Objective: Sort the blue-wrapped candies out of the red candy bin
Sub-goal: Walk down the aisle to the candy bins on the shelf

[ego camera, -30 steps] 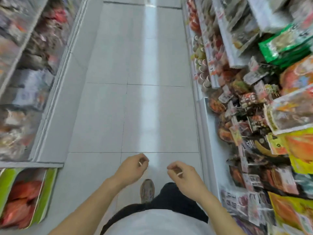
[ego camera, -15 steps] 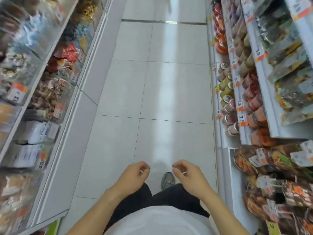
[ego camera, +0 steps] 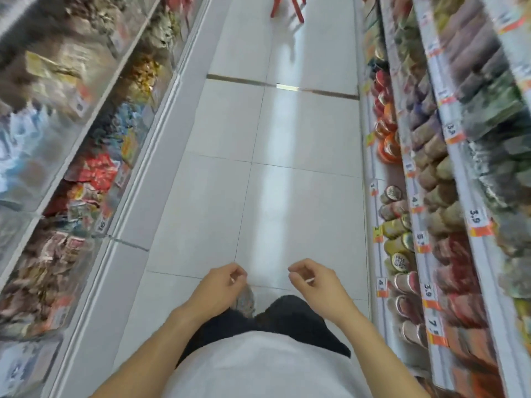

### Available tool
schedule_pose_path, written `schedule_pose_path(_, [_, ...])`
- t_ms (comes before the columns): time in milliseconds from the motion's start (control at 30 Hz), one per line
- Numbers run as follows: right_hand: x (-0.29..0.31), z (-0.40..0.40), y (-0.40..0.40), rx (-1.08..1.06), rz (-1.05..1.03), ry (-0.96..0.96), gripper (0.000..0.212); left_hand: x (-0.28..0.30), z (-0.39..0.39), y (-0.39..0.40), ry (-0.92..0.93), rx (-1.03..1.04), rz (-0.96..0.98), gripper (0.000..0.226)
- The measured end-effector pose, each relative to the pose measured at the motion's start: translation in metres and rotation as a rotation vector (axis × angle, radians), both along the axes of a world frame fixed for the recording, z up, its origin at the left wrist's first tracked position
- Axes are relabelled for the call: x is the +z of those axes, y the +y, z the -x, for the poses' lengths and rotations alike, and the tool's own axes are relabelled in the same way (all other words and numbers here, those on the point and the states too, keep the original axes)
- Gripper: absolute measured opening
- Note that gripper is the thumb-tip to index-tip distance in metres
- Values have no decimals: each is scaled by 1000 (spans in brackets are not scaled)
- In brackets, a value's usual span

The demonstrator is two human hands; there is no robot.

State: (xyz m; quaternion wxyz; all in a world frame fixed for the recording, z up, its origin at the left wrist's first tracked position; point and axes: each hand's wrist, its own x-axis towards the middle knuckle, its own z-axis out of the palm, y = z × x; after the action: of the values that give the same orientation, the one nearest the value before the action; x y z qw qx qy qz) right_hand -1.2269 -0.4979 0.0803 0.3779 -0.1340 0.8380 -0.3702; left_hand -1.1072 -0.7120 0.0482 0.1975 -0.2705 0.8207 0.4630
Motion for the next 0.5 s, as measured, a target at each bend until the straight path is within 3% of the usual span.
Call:
schedule_pose_path(333, [-21,240,-107,-165,-8,-74,11,1,306,-140,7,-121,3,16])
schedule_pose_path(500, [-25,404,-176,-88,-1,-86,7,5,453,-200,-51,-87,14,16])
